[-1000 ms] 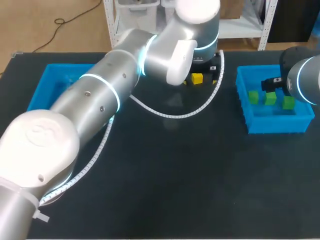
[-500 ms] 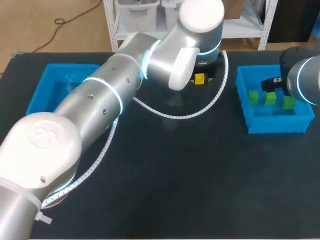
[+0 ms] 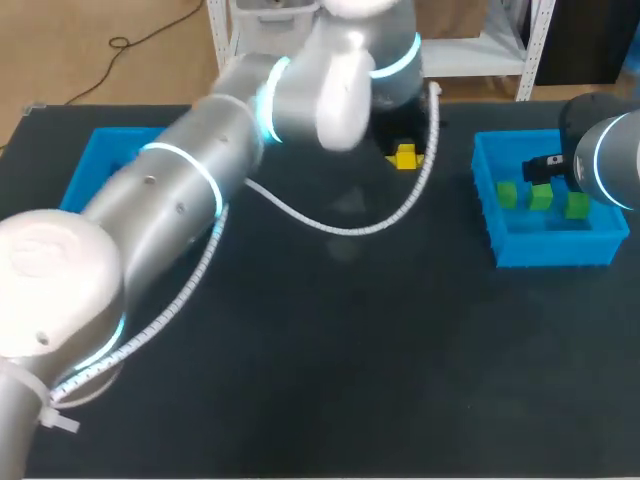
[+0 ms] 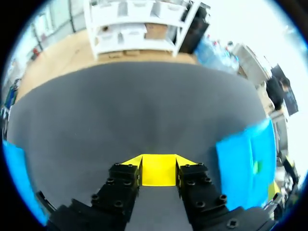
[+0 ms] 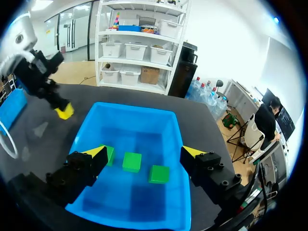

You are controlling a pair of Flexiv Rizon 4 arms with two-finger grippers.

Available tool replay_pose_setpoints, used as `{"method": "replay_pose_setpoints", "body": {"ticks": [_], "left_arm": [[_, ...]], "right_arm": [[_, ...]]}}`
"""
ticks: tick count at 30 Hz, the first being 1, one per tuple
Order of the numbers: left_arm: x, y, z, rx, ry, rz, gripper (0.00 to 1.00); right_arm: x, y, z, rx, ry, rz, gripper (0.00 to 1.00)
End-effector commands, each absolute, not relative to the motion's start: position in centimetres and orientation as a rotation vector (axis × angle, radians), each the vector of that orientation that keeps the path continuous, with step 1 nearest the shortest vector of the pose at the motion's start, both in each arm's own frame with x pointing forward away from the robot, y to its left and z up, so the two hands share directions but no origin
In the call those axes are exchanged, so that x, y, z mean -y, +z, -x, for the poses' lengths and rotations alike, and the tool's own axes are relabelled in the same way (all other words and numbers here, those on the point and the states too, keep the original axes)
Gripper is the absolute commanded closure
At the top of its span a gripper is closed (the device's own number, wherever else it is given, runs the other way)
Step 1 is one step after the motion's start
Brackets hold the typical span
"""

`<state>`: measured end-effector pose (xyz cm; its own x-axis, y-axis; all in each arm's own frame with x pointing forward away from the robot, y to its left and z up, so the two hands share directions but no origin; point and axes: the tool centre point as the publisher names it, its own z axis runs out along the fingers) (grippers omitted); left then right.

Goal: Put the green cubes in the right bin and the yellow cubes in the left bin.

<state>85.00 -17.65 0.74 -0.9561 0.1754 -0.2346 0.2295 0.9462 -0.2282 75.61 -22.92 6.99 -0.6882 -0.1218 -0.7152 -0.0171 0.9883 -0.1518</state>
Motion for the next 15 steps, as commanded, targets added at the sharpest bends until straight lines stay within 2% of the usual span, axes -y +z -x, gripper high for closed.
{"method": "replay_pose_setpoints", "body": {"ticks": [1, 6, 15], "left_arm": [[12.2, 3.8, -81.3, -2.901, -0.579, -0.395, 1.0], [9.4, 7.1, -78.0, -2.861, -0.675, -0.559, 1.0], [1.2, 15.1, -79.5, -2.683, -0.612, -0.503, 1.0]], "right_arm": [[23.0, 6.9, -75.5, -2.319, -0.165, 0.096, 0.0], [23.0, 6.9, -75.5, -2.319, -0.165, 0.096, 0.0], [23.0, 6.9, -75.5, -2.319, -0.165, 0.096, 0.0]]}}
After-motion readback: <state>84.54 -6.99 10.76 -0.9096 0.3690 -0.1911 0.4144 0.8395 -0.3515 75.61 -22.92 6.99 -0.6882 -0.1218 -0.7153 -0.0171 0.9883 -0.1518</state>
